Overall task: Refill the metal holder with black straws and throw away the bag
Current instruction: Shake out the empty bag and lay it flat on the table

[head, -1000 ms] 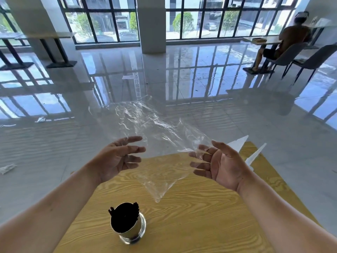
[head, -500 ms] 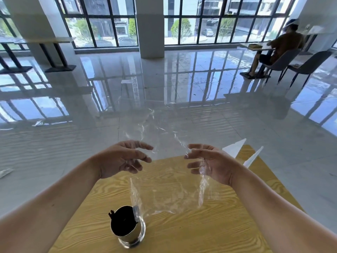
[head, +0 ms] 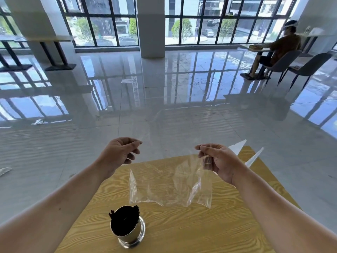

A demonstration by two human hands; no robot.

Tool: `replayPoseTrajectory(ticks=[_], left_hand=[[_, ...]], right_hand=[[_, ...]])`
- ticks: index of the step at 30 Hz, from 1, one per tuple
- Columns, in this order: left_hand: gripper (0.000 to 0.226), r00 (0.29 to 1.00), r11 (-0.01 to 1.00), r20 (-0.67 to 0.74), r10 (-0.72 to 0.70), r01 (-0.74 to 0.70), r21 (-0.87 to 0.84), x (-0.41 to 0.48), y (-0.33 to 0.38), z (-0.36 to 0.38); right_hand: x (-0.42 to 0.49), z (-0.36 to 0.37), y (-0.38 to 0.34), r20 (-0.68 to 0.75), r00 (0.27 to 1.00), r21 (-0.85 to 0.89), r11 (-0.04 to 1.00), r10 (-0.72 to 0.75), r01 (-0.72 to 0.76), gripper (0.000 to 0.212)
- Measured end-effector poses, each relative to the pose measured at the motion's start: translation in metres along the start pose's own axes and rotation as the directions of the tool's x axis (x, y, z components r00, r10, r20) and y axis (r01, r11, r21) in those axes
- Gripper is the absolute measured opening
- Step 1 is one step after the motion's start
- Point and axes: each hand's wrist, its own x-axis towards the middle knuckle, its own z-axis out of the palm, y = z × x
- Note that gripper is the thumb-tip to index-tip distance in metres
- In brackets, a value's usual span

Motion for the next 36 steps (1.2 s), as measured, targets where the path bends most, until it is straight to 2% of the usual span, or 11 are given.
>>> replayPoseTrajectory(ticks=[5,16,23,25,27,30,34,36], left_hand=[[0.013,0.999,0.998,0.021,0.028,-0.029,0.054,-0.001,0.004,0.004],[0.030,0.988,0.978,0.117,-0.097,0.117,-0.174,0.001,-0.001,0.013],[0.057,0.989,0.965,0.088,-0.120,0.137,-0.224,0.008,-0.004,0.020],[0.055,0.990,0.971,0.077,-0.116,0.129,-0.201,0.008,-0.003,0.022],[0.044,0.991,0.972,0.087,-0.100,0.116,-0.204,0.005,0.000,0.021],[0.034,0.977,0.955,0.192,-0.091,0.140,-0.262,0.002,0.002,0.018],[0.042,0.973,0.960,0.192,-0.132,0.173,-0.219,0.005,0.002,0.032],[0.035,0.977,0.975,0.177,-0.119,0.149,-0.167,0.004,0.003,0.042]], right_hand=[[-0.001,-0.005,0.001,-0.005,1.000,-0.016,1.000,0.018,-0.018,0.026],[-0.003,-0.018,0.002,-0.009,0.999,0.122,0.991,0.050,-0.049,0.035],[-0.001,-0.023,0.003,-0.023,0.999,0.182,0.983,0.034,-0.030,0.042],[-0.002,-0.024,0.003,-0.020,0.999,0.196,0.980,0.027,-0.023,0.038],[-0.003,-0.028,0.002,-0.004,1.000,0.235,0.972,0.023,-0.022,0.040],[-0.006,-0.039,-0.001,0.021,1.000,0.270,0.963,0.015,-0.020,0.042],[-0.006,-0.048,0.000,0.103,0.994,0.316,0.947,0.035,-0.066,0.032],[-0.005,-0.052,0.006,0.097,0.994,0.330,0.940,0.051,-0.081,0.048]])
